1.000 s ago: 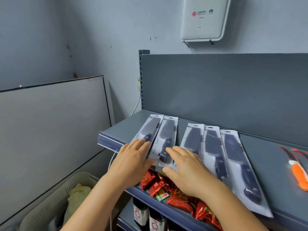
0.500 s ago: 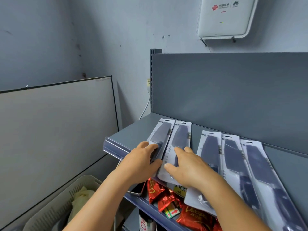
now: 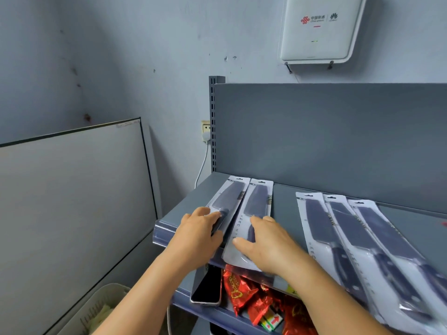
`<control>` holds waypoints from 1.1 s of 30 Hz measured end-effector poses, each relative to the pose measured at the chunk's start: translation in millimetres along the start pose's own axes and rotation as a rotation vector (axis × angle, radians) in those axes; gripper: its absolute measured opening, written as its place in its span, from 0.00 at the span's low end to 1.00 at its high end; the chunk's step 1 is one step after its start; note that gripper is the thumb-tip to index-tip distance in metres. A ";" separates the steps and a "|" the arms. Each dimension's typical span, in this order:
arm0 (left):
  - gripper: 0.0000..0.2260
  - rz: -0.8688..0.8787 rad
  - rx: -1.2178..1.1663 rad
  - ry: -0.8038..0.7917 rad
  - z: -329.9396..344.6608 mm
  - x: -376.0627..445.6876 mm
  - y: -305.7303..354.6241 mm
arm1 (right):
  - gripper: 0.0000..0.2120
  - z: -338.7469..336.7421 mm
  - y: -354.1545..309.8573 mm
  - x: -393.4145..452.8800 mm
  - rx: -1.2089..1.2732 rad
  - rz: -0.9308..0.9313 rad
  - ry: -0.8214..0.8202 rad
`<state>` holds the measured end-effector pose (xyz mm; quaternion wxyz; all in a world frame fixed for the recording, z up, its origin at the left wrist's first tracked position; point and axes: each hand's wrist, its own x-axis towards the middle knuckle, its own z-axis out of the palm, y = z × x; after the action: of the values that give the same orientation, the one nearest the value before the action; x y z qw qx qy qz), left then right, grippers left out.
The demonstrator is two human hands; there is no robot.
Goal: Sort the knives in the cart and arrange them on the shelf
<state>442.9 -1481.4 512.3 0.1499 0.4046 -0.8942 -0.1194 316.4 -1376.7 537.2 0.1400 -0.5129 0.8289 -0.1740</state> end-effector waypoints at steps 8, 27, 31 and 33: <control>0.14 0.085 -0.018 0.094 -5.7 10.2 -37.2 | 0.22 24.3 -26.8 15.8 0.016 0.019 0.128; 0.13 0.083 -0.043 0.056 -11.6 20.7 -53.0 | 0.17 37.9 -44.3 27.4 0.010 0.037 0.169; 0.14 0.088 -0.047 0.054 -11.6 20.1 -54.1 | 0.17 38.2 -46.1 27.7 -0.002 0.052 0.166; 0.15 0.095 -0.049 0.050 -12.0 19.5 -55.2 | 0.18 38.0 -46.9 28.1 -0.006 0.063 0.160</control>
<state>473.0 -1532.9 508.2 0.1875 0.3608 -0.9052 -0.1240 357.3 -1426.8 521.7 0.0772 -0.4716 0.8536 -0.2072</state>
